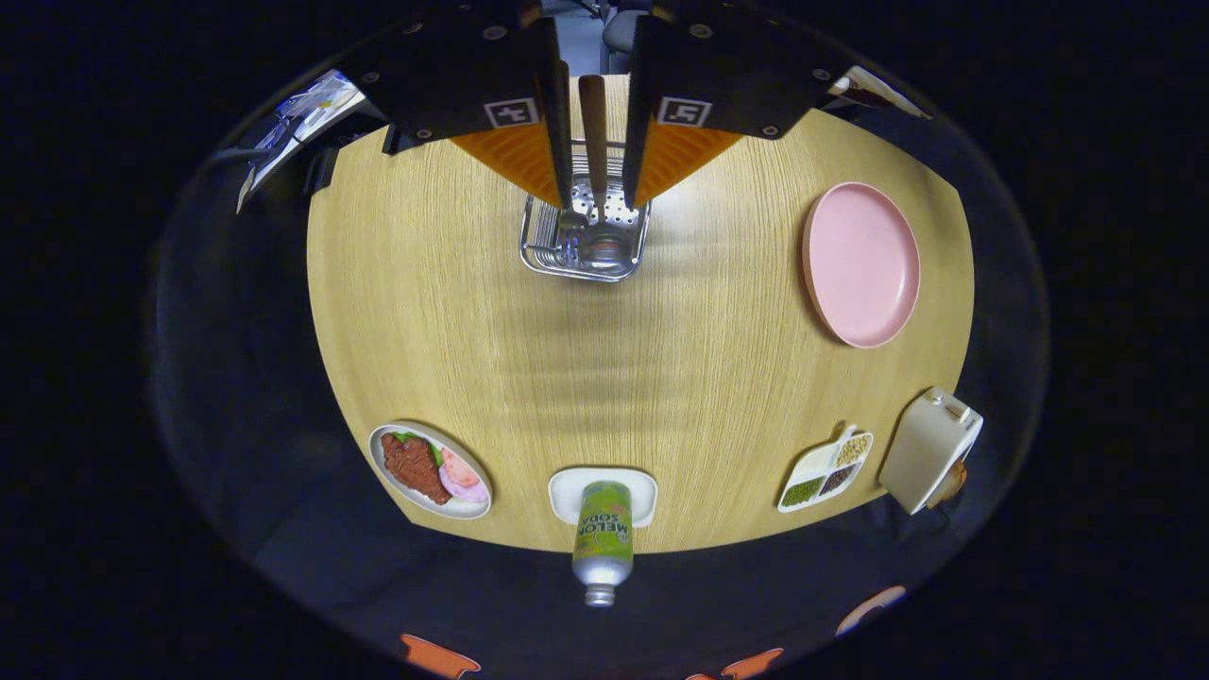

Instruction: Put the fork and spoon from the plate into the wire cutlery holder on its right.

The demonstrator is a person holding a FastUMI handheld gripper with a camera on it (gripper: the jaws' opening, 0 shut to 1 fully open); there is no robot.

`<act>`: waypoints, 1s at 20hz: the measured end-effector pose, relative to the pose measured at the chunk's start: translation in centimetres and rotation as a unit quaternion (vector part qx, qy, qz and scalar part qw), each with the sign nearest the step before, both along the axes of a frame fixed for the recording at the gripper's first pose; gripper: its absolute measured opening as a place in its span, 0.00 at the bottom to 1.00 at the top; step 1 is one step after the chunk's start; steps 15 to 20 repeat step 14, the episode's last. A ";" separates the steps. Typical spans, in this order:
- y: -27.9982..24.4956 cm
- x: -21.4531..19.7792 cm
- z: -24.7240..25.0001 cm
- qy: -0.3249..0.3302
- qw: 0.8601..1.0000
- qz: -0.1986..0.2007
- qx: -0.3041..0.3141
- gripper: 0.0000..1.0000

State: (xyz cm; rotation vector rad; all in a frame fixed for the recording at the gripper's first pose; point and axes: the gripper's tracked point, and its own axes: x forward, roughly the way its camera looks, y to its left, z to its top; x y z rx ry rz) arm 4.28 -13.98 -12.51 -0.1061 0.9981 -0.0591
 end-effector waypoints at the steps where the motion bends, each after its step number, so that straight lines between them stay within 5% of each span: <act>1: 0.4 0.1 1.1 -0.019 1.000 -0.002 0.011 0.41; 6: 2.8 1.4 10.1 -0.177 0.983 0.005 0.042 1.00; 14: 4.4 0.5 20.0 -0.362 0.929 0.002 0.077 0.99; 20: 4.4 0.5 20.0 -0.362 0.929 0.002 0.077 0.99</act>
